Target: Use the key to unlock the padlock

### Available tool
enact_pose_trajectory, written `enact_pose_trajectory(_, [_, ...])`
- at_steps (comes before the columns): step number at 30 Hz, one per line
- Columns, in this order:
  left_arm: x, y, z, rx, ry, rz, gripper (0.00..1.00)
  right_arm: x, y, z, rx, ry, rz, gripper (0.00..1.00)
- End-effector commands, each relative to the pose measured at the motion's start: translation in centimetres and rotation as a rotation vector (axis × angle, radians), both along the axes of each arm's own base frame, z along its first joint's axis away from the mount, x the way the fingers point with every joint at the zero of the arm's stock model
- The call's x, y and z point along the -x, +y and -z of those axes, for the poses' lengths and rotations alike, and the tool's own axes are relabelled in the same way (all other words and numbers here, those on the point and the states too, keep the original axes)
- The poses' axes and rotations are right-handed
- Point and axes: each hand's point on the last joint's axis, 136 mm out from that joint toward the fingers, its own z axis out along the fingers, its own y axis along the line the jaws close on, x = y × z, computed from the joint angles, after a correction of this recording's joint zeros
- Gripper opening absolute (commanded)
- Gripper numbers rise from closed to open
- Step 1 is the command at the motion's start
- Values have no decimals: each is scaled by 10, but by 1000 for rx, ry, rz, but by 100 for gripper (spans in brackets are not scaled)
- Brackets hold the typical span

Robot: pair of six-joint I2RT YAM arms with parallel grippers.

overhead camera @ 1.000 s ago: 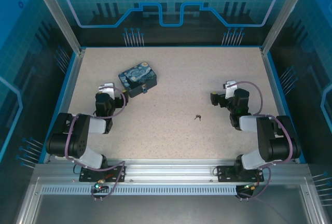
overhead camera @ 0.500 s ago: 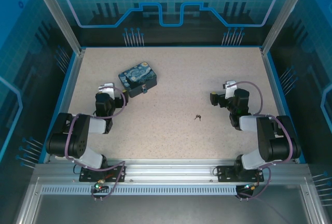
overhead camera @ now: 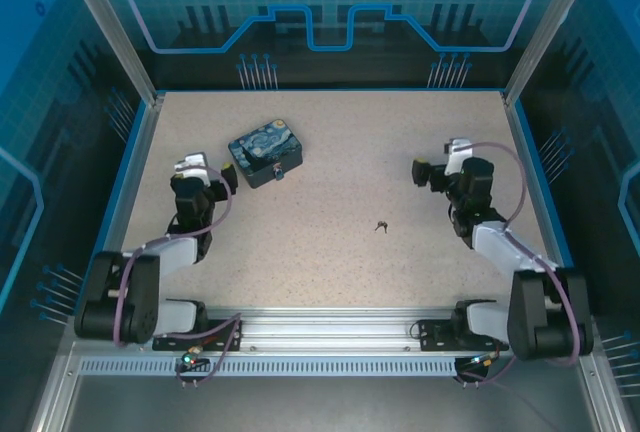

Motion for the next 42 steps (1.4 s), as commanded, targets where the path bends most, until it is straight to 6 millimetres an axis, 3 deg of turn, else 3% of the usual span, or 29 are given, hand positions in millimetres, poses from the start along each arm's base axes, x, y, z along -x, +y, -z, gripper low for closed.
enact_pose_trajectory(1, [7, 13, -15, 101, 27, -116, 99, 17, -22, 12, -283, 200, 224, 100])
enact_pose_trajectory(4, [-1, 7, -32, 191, 62, -114, 99, 15, -6, 9, -311, 293, 158, 100])
enact_pose_trajectory(9, [-37, -11, -45, 288, 220, -55, 99, 26, 52, 7, -275, 390, -68, 100])
enact_pose_trajectory(12, [-66, -26, -36, 321, 380, 9, 99, 41, 84, 10, -247, 444, -154, 100])
enact_pose_trajectory(16, [-105, -47, -26, 357, 528, 105, 99, 61, 109, 11, -236, 468, -228, 100])
enact_pose_trajectory(24, [-163, -66, 2, 420, 650, 176, 99, 91, 117, 15, -234, 497, -273, 100])
enact_pose_trajectory(30, [-190, -93, 20, 440, 731, 245, 99, 109, 115, 6, -249, 479, -296, 100])
enact_pose_trajectory(36, [-195, -135, 43, 417, 846, 327, 99, 116, 105, -5, -229, 451, -265, 100])
enact_pose_trajectory(42, [-184, -178, 46, 424, 881, 432, 99, 114, 104, -12, -246, 425, -250, 100])
